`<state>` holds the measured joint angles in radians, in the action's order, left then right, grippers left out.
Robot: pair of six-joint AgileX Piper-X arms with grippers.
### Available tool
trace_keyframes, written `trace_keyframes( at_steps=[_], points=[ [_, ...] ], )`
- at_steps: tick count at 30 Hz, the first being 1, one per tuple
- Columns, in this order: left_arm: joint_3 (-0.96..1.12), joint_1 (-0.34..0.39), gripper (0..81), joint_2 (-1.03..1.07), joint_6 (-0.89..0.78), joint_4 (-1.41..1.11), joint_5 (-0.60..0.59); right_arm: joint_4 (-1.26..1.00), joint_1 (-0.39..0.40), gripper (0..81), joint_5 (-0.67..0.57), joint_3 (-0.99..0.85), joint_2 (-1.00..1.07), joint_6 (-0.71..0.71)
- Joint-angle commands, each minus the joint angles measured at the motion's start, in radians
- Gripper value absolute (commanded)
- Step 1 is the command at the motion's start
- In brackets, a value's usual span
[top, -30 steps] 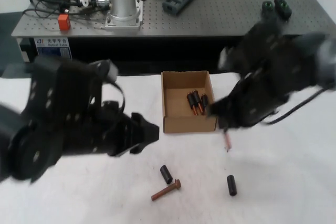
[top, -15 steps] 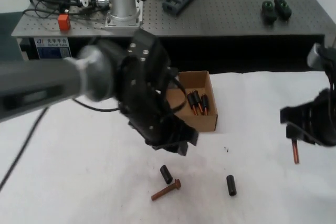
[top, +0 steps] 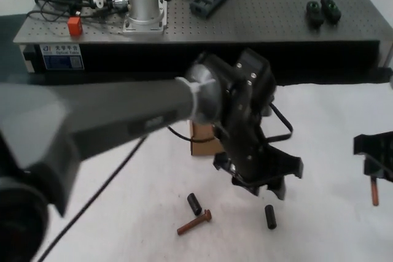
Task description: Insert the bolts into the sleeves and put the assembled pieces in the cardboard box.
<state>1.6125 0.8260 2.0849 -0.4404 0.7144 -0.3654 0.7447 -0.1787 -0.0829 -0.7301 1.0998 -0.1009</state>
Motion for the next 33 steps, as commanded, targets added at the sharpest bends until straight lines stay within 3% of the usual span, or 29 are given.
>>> trace_keyframes(
  at_steps=[1, 17, 20, 26, 33],
  points=[
    [0.03, 0.009, 40.0, 0.025, -0.032, 0.012, -0.006, 0.075, -0.054, 3.5, 0.002, -0.004, -0.089, 0.02],
    [0.044, 0.046, 35.9, 0.125, -0.106, -0.013, -0.02, 0.121, -0.058, 3.5, 0.002, -0.004, -0.2, 0.011],
    [0.044, 0.059, 28.6, 0.14, -0.11, -0.014, -0.022, 0.121, -0.058, 3.5, 0.002, -0.004, -0.2, 0.011],
    [0.046, 0.07, 0.4, 0.149, -0.07, -0.023, -0.02, 0.121, -0.058, 3.5, 0.002, -0.004, -0.2, 0.011],
    [0.055, 0.038, 0.7, 0.038, 0.039, -0.013, 0.046, 0.11, -0.058, 3.5, -0.054, -0.004, -0.2, 0.002]
  ],
)
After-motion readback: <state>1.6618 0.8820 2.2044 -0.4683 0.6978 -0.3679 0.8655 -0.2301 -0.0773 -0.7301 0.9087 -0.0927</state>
